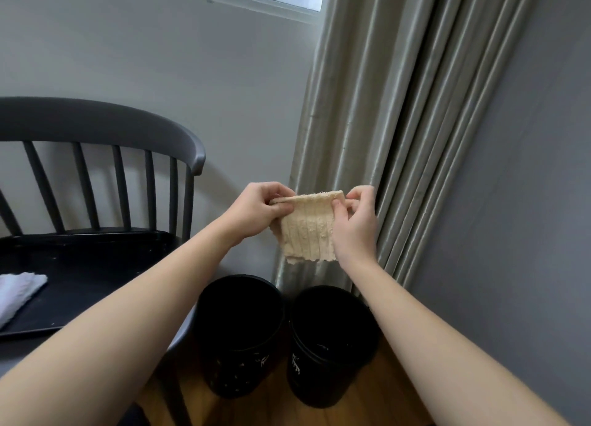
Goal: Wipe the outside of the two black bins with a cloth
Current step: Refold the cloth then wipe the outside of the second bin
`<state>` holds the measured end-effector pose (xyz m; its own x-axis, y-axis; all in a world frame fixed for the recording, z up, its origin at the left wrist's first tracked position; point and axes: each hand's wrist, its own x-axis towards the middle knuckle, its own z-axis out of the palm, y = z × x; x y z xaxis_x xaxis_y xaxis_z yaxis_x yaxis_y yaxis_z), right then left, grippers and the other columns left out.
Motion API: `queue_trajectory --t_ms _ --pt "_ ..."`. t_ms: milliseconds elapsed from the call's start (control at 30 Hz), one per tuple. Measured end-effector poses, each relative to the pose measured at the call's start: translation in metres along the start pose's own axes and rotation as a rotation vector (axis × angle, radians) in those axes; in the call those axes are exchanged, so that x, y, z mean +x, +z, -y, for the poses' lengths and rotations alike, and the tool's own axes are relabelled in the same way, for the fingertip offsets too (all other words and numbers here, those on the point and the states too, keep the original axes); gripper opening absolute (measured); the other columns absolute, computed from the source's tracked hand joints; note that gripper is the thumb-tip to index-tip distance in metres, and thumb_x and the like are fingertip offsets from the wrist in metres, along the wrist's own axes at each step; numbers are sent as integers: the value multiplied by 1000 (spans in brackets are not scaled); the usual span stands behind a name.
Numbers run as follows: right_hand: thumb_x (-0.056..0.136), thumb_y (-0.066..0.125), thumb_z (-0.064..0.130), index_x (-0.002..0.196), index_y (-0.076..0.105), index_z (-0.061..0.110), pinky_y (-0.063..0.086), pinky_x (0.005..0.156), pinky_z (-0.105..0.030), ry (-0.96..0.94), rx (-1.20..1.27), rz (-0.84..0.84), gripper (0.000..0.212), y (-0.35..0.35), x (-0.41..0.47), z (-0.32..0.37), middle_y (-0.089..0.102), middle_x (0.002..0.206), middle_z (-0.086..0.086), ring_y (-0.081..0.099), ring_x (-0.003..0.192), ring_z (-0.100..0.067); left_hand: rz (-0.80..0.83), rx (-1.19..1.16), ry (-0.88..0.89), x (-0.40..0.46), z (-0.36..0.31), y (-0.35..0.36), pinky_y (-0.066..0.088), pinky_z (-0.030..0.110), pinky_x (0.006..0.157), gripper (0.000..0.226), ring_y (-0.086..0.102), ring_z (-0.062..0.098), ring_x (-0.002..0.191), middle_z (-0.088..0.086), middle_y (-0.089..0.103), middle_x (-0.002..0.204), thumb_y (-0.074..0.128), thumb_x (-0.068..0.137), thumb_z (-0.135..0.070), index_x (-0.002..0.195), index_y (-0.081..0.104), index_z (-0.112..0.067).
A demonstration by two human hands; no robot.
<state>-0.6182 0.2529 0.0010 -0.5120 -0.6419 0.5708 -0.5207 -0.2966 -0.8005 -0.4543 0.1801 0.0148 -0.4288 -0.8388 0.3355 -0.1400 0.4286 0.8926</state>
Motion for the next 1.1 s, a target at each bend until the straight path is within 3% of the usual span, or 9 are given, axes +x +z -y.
queue_trajectory --t_ms 100,300,433,533,733,833,933,1033,1100 --pt "96 52 8 80 53 19 37 55 -13 -43 -39 45 19 -7 -1 0 56 72 2 44 59 -1 40 1 -1 -2 -6 0 46 23 62 18 56 4 64 -9 64 71 63 89 -2 89 70 -18" --pt "95 55 4 90 67 32 45 82 -15 102 140 149 31 -12 -1 2 69 94 11 62 94 -4 175 -17 -9 -7 -16 3 53 32 82 30 66 13 84 11 73 96 66 83 6 101 70 -17" --pt "96 52 1 89 67 24 51 79 -25 200 243 161 28 -11 -4 4 71 88 3 64 83 -7 141 -7 56 -13 -21 5 49 17 66 29 64 2 70 -10 71 75 62 85 10 90 71 -17" --pt "97 49 -3 92 61 14 54 77 -38 366 531 258 21 -7 -6 13 71 87 -8 65 79 -20 134 -59 103 -14 -27 9 46 17 63 23 59 4 66 -8 66 71 62 86 9 87 71 -12" --pt "93 62 6 92 53 12 55 60 -32 433 714 400 12 -6 -6 24 68 88 -16 65 67 -21 154 -107 212 -13 -39 6 52 23 80 18 62 14 85 5 66 119 66 85 6 83 66 -11" --pt "90 67 9 101 59 4 57 61 -29 452 730 402 15 -3 -8 25 69 95 -20 67 70 -19 155 -115 225 -13 -38 6 54 32 87 18 65 21 95 14 71 110 66 84 8 85 67 -10" --pt "95 61 16 104 64 2 57 71 -31 452 715 422 17 -1 -11 19 69 100 -20 68 84 -25 104 -121 214 -11 -33 6 51 37 80 11 61 23 79 28 68 91 69 83 7 91 69 0" --pt "103 45 28 122 59 -2 55 90 -45 451 745 482 37 -2 -19 12 67 116 -23 65 108 -35 79 -117 198 -11 -28 6 50 35 73 9 59 22 73 19 64 76 71 82 6 90 69 2" --pt "99 48 36 128 54 0 54 88 -51 441 791 515 46 -2 -26 11 65 119 -25 65 105 -36 55 -86 204 -11 -26 8 53 32 71 12 62 18 72 13 67 76 72 80 6 89 70 -1"
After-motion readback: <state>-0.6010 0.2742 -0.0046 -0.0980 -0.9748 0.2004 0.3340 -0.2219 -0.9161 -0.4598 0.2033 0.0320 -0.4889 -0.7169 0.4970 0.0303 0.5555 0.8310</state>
